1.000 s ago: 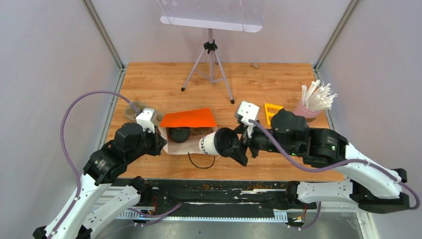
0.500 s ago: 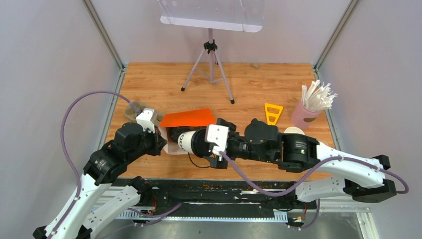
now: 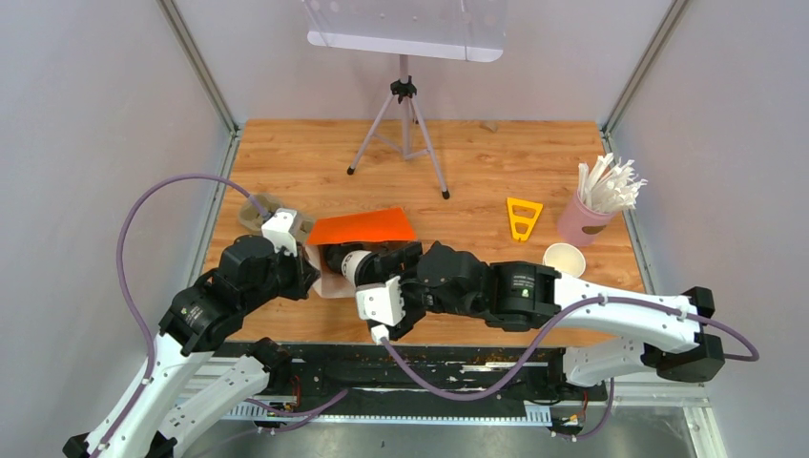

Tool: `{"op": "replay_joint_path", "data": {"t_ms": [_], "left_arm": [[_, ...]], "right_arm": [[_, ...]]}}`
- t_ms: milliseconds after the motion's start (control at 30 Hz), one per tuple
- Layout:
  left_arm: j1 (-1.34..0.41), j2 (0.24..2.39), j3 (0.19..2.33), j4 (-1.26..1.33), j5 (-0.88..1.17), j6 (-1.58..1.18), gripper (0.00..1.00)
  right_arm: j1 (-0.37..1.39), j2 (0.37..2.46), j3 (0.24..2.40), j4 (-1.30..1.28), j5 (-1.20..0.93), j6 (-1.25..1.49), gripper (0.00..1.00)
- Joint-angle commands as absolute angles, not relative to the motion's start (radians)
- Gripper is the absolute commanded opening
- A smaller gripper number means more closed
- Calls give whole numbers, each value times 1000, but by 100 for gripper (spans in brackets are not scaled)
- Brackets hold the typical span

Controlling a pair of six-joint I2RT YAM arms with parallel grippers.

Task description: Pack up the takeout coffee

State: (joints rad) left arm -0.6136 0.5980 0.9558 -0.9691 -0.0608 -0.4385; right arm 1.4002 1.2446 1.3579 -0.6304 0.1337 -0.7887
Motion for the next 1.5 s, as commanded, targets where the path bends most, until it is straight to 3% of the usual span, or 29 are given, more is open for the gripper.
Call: {"op": "replay_joint_path", "data": {"t_ms": [0,700,1467], "left_arm": [[-617,588,985,-954,-52,-420,0],[-617,568,958,-916,-17,-432,0],[-616,489,871,-876,66,-437,0]], "right_arm": [[1406,1279,1353,-608,171,-919,71],[1403,1338,1284,-629,332,-951,70],[1337,1384,1131,-421,397,-956,70]]}}
